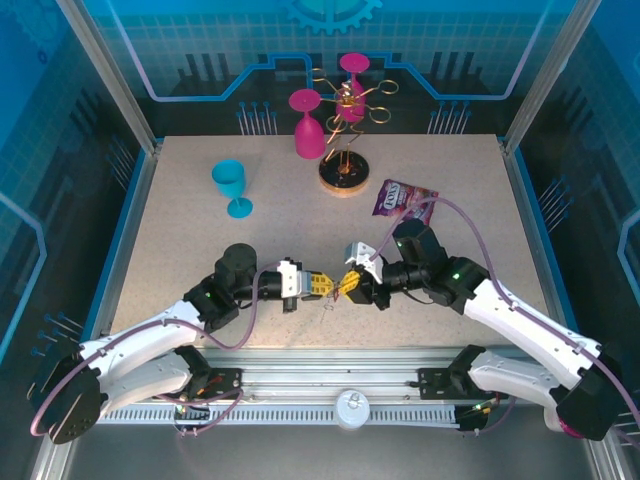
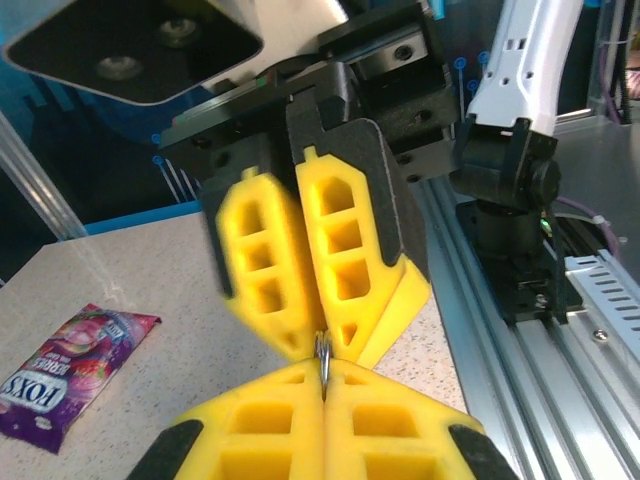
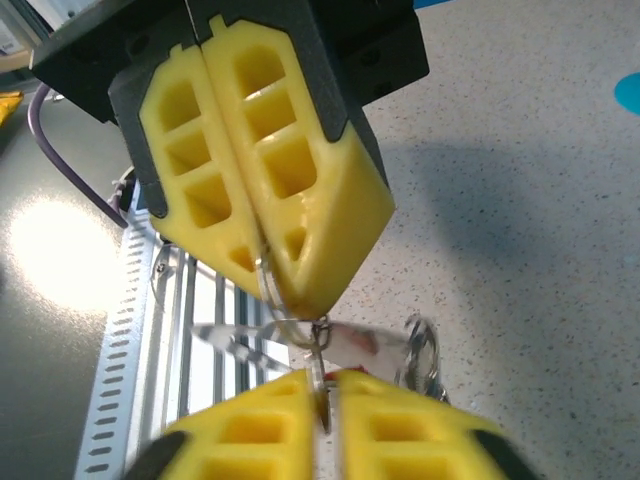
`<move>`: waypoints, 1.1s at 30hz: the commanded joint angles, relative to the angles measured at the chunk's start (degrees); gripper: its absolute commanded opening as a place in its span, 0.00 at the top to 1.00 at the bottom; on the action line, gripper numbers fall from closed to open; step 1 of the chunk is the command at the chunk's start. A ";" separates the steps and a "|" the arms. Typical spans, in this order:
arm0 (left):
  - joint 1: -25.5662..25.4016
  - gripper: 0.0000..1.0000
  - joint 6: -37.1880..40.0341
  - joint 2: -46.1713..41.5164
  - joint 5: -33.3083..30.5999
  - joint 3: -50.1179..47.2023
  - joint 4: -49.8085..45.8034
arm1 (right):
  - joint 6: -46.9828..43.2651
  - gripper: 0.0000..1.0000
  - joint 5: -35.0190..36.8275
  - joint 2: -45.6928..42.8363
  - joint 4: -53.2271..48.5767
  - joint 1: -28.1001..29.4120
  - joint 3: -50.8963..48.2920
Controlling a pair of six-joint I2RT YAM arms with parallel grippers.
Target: Put the keys on the keyring
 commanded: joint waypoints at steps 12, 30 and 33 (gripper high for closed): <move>-0.32 1.00 -3.68 1.14 3.85 1.48 2.83 | -3.99 0.66 -1.64 -4.92 4.64 -0.40 -0.68; -0.26 1.00 -5.58 2.07 3.13 1.59 4.20 | -7.48 0.72 2.94 -1.01 2.59 2.78 0.46; -0.27 1.00 -5.85 2.15 3.33 1.63 4.42 | -7.24 0.80 2.99 -0.72 3.46 2.93 0.60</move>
